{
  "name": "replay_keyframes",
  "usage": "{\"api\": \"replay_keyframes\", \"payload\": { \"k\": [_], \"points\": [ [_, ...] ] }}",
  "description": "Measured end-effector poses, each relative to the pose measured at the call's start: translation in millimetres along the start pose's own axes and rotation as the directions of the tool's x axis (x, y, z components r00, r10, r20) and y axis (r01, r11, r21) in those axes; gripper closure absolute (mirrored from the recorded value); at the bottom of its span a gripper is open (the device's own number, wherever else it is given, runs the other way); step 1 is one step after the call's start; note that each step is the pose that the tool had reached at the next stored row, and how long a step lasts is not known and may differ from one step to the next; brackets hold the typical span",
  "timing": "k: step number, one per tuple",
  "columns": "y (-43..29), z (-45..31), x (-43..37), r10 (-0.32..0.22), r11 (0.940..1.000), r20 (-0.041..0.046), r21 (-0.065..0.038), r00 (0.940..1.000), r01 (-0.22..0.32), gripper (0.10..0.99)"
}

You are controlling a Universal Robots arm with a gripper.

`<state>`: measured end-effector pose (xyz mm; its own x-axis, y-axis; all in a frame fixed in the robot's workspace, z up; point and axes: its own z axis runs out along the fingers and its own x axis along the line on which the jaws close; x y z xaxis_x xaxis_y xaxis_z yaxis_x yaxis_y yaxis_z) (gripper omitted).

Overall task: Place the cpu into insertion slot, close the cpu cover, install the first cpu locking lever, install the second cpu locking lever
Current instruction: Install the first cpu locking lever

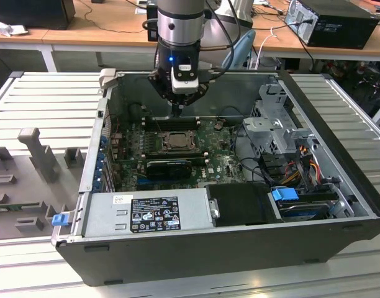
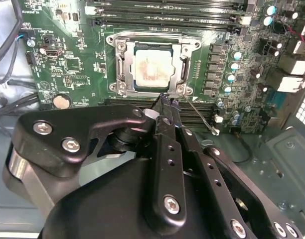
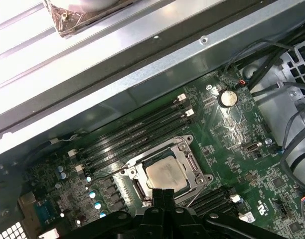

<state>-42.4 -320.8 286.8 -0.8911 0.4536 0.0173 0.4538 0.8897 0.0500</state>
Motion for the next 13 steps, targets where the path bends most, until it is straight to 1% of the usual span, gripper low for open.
{"api": "replay_keyframes", "payload": {
  "k": [5,11,12,13],
  "points": [
    [0.0,0.2,0.0,-0.035,0.9994,-0.0018,0.001,0.9994,0.035,0.980],
    [-0.1,1.3,0.0,-0.060,0.9982,-0.0031,0.001,0.9982,0.060,0.980],
    [-0.1,1.4,-0.1,-0.076,0.9971,-0.0039,0.001,0.9971,0.076,0.980],
    [-0.1,1.5,0.0,-0.104,0.9945,-0.0054,0.002,0.9945,0.104,0.980]
  ]
}}
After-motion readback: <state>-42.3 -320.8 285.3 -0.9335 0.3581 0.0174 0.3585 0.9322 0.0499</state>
